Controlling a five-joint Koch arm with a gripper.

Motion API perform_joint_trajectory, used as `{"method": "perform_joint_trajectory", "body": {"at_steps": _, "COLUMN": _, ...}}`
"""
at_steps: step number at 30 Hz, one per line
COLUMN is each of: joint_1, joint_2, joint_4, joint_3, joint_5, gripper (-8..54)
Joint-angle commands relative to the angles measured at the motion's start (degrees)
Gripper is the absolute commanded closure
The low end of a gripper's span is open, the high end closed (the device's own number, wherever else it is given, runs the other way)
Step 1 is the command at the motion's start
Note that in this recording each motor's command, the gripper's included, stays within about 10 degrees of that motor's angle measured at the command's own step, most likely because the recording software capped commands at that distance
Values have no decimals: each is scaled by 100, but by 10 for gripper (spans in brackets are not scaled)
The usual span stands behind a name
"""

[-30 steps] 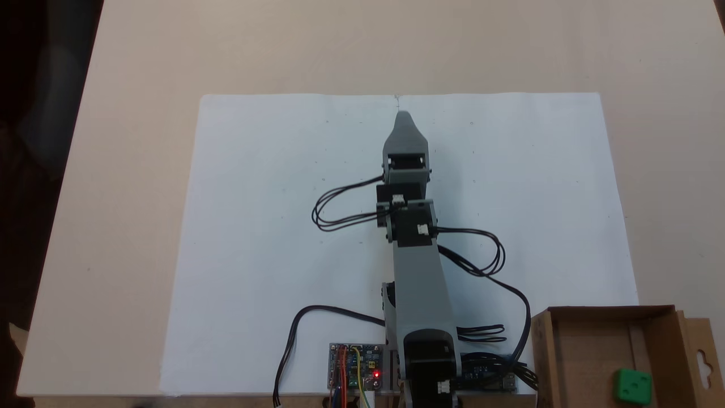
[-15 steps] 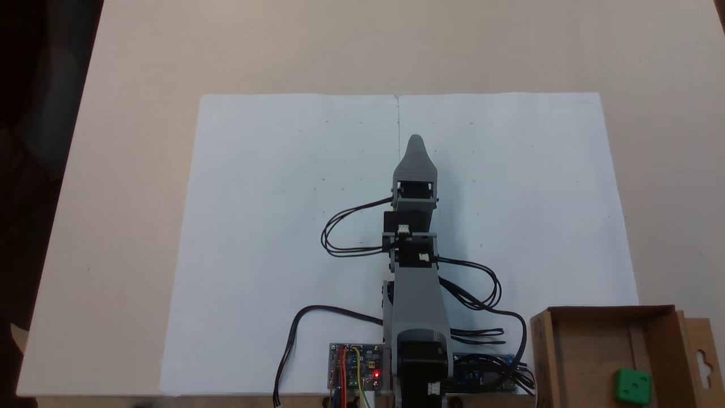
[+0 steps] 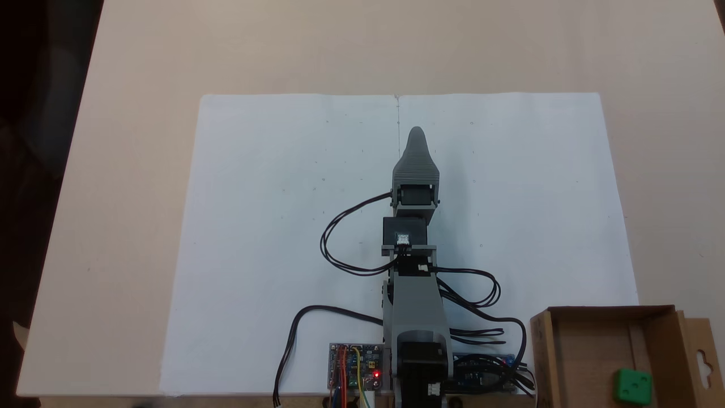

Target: Grasp a green dice and put it in the bin.

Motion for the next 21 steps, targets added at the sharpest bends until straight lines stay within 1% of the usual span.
{"method": "perform_joint_trajectory", "body": {"at_steps": 1, "joint_1": 70, "joint_2": 686, "joint_4": -659, "joint_3": 378, "joint_5": 352, "gripper": 20}}
{"method": "perform_joint_trajectory", "body": {"at_steps": 21, "joint_1": 18, "joint_2": 668, "joint_4": -686, "joint_3": 378, "joint_5": 352, "gripper": 12}}
